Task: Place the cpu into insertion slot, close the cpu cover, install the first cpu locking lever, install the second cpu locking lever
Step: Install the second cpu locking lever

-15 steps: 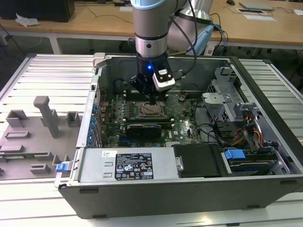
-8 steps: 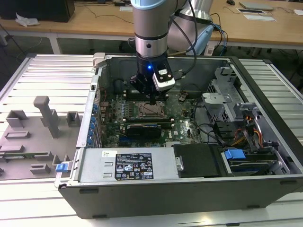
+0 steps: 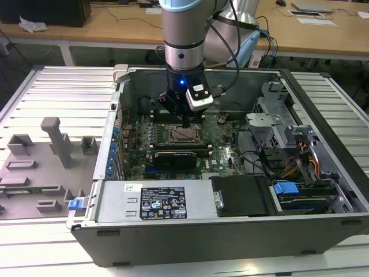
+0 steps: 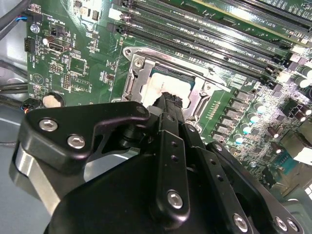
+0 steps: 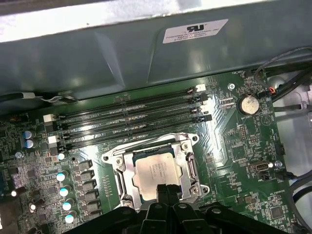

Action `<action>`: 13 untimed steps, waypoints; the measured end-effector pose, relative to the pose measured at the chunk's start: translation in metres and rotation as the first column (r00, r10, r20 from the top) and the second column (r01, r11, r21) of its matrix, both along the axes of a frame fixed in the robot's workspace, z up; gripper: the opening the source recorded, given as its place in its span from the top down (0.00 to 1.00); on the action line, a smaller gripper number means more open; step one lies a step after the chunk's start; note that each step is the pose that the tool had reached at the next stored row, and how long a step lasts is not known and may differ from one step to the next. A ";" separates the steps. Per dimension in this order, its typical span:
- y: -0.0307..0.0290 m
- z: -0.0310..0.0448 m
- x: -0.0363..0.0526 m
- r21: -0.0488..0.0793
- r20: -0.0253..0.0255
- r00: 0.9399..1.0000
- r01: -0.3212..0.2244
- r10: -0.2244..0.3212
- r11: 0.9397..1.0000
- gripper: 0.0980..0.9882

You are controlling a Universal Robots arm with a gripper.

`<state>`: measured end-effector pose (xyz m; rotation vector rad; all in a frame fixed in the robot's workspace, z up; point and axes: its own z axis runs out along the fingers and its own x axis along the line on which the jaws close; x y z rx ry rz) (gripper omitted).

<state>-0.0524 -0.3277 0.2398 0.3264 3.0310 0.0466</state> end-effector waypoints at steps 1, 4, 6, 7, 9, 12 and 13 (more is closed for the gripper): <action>0.0000 0.0015 0.0000 0.000 0.000 1.000 0.000 0.000 1.000 0.99; -0.0014 0.0107 0.0001 0.000 0.000 1.000 0.000 0.000 1.000 0.99; -0.0049 0.0118 0.0000 0.000 0.000 1.000 0.000 0.000 1.000 0.99; -0.0085 0.0123 0.0000 0.000 0.000 1.000 0.000 0.000 1.000 0.99; -0.0168 0.0123 0.0000 0.000 0.000 1.000 0.000 0.000 1.000 0.99; -0.0267 0.0123 0.0001 0.000 0.000 1.000 0.000 0.000 1.000 0.99; -0.0301 0.0122 -0.0001 0.000 0.000 1.000 0.000 0.000 1.000 0.99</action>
